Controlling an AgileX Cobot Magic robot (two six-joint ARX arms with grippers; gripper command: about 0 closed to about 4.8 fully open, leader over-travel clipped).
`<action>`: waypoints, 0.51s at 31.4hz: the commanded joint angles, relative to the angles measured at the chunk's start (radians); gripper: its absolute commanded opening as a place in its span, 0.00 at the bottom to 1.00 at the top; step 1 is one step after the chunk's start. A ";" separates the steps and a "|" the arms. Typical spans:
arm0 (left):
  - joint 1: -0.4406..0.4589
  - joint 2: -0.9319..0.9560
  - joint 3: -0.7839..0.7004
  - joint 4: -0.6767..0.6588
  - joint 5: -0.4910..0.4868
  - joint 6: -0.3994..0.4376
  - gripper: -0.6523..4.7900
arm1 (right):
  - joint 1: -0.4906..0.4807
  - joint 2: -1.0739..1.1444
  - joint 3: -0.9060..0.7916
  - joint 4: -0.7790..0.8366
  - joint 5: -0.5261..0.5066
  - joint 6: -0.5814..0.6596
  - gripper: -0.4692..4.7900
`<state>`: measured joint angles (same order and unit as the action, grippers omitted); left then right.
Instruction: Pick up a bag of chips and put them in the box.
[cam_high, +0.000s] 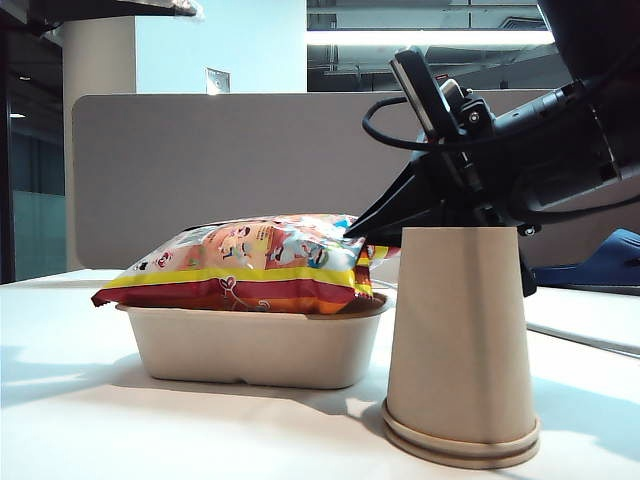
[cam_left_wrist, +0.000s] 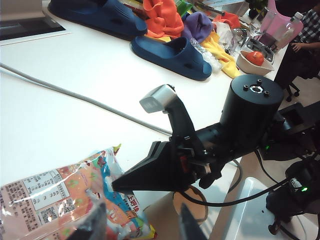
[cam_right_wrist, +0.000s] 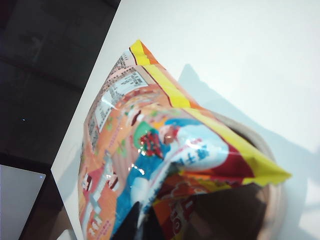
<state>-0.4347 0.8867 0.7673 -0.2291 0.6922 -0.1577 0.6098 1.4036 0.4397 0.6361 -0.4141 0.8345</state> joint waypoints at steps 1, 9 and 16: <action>-0.001 -0.003 0.005 0.005 0.004 0.000 0.46 | 0.000 -0.003 0.004 -0.018 0.008 -0.032 0.08; -0.001 -0.002 0.005 0.005 0.003 0.000 0.46 | 0.000 -0.003 0.005 -0.052 0.020 -0.058 0.08; 0.000 -0.003 0.005 0.005 0.003 0.000 0.46 | 0.000 -0.003 0.005 -0.042 0.018 -0.058 0.09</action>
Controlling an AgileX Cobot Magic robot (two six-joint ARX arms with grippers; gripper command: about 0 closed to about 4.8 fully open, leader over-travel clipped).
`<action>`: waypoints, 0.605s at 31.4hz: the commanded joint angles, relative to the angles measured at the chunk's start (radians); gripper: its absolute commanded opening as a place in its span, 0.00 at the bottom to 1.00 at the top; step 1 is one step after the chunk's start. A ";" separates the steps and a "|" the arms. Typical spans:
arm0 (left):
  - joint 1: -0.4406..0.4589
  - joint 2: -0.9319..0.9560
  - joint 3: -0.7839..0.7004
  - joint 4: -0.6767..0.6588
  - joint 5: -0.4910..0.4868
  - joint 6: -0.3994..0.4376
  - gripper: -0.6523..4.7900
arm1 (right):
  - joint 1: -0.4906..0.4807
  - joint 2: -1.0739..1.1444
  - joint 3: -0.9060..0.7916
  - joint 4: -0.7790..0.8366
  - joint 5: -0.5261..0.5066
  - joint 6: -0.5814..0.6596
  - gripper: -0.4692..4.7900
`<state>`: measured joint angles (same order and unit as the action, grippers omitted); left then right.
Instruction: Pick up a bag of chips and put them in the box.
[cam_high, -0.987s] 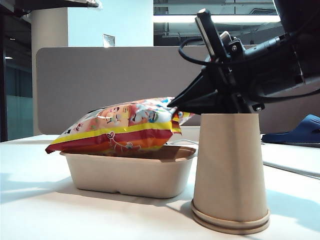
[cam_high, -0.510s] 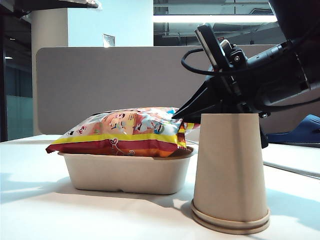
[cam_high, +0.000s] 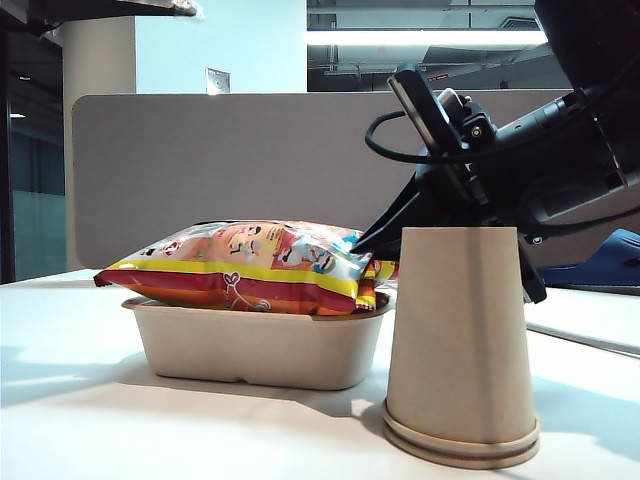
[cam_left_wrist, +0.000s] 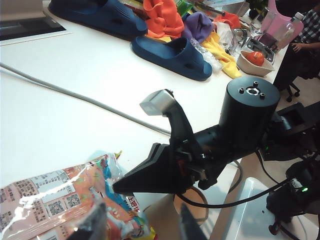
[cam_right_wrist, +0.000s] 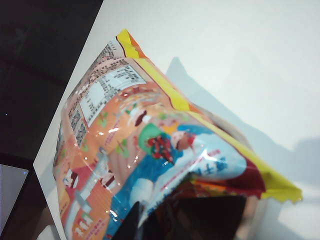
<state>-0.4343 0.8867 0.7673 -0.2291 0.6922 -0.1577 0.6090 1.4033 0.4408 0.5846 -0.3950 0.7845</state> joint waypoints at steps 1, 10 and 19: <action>-0.001 -0.003 0.005 0.005 0.003 0.000 0.46 | 0.000 -0.003 0.003 0.014 -0.006 -0.012 0.09; -0.001 -0.003 0.005 0.005 0.004 0.000 0.46 | -0.006 -0.003 0.035 -0.003 -0.030 -0.035 0.16; -0.001 -0.003 0.005 0.005 0.004 0.000 0.46 | -0.009 -0.003 0.050 -0.084 -0.023 -0.079 0.21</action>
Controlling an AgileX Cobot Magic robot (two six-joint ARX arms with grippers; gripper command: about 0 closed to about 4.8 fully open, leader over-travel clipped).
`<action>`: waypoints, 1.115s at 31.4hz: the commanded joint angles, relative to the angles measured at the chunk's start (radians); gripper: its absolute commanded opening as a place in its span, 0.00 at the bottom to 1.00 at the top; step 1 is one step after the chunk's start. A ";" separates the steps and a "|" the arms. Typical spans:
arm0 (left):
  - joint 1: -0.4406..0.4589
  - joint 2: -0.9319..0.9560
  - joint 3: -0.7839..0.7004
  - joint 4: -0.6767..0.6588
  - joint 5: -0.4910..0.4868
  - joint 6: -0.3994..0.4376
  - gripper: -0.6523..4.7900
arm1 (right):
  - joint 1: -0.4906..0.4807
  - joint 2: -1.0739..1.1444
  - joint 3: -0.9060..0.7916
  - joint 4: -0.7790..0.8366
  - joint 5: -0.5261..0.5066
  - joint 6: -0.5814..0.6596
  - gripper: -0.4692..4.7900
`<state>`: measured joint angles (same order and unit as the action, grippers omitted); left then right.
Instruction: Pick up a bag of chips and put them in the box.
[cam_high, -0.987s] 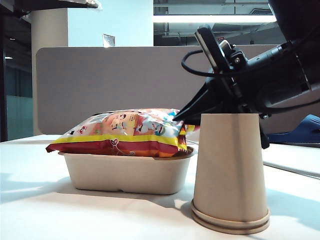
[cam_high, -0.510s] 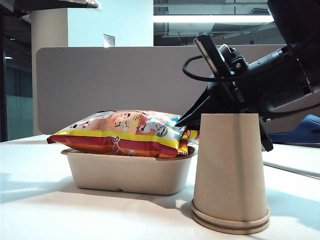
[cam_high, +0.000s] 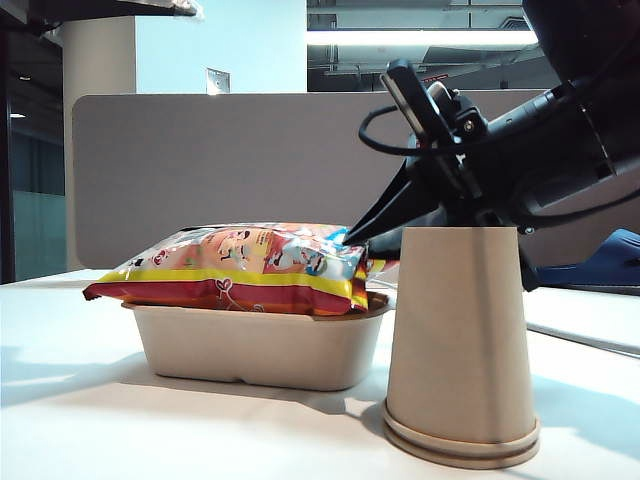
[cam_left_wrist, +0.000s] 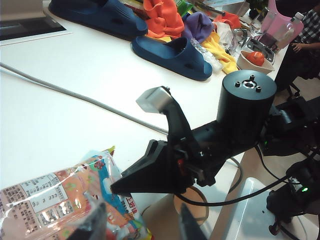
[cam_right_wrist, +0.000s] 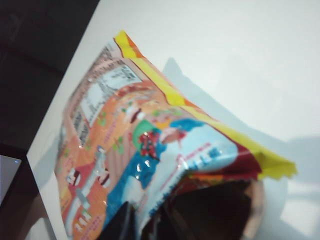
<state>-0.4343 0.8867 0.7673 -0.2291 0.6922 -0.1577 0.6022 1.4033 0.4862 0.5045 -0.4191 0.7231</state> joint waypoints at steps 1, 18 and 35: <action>-0.001 -0.003 0.005 0.005 0.004 0.000 0.46 | -0.002 -0.003 0.005 -0.003 0.002 -0.018 0.21; -0.001 -0.002 0.005 -0.001 0.003 0.001 0.47 | -0.039 -0.005 0.007 -0.010 -0.026 -0.074 0.43; 0.000 -0.006 0.005 -0.001 0.003 0.027 0.47 | -0.118 -0.089 0.039 -0.007 -0.066 -0.124 0.46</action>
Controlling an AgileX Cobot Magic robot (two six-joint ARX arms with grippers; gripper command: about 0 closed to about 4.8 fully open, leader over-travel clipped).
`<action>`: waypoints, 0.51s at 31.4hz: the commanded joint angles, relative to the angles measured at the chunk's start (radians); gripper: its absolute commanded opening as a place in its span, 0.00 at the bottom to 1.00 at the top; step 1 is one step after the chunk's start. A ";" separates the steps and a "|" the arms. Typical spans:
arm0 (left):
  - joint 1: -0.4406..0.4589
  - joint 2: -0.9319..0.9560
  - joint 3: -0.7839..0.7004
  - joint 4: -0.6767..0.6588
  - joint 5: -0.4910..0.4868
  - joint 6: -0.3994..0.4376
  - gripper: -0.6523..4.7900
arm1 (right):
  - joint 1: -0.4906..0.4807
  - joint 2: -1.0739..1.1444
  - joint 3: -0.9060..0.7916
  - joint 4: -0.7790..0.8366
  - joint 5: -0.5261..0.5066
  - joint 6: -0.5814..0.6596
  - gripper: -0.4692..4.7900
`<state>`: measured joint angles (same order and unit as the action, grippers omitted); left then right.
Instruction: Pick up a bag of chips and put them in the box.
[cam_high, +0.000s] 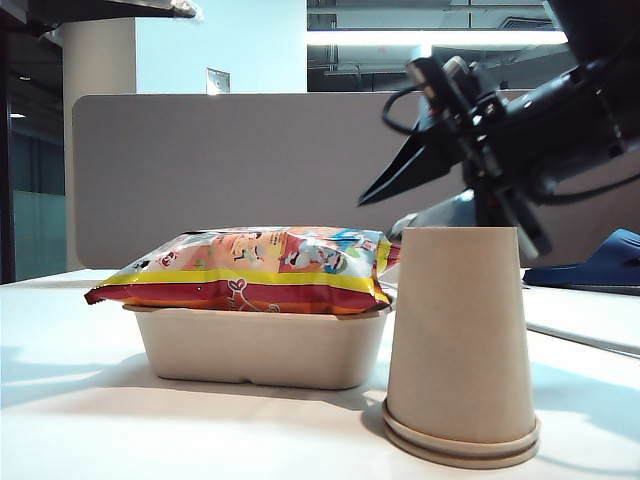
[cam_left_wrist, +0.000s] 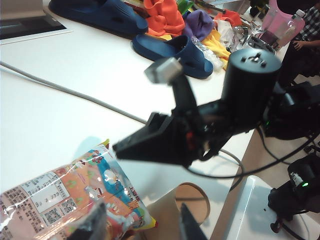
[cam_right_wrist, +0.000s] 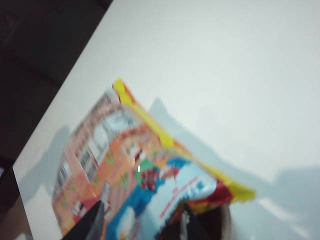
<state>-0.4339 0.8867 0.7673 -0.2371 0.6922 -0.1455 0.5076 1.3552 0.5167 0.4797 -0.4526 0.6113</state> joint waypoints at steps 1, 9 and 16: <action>0.000 -0.008 0.005 0.008 0.003 0.016 0.47 | -0.035 -0.058 0.008 0.017 -0.042 -0.014 0.46; 0.000 -0.065 0.005 0.015 0.000 0.018 0.46 | -0.135 -0.298 0.018 -0.089 -0.079 -0.126 0.45; 0.000 -0.170 0.005 0.009 0.000 0.014 0.46 | -0.165 -0.542 0.169 -0.602 0.101 -0.435 0.45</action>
<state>-0.4335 0.7387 0.7673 -0.2363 0.6891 -0.1310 0.3412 0.8452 0.6571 0.0086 -0.4179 0.2653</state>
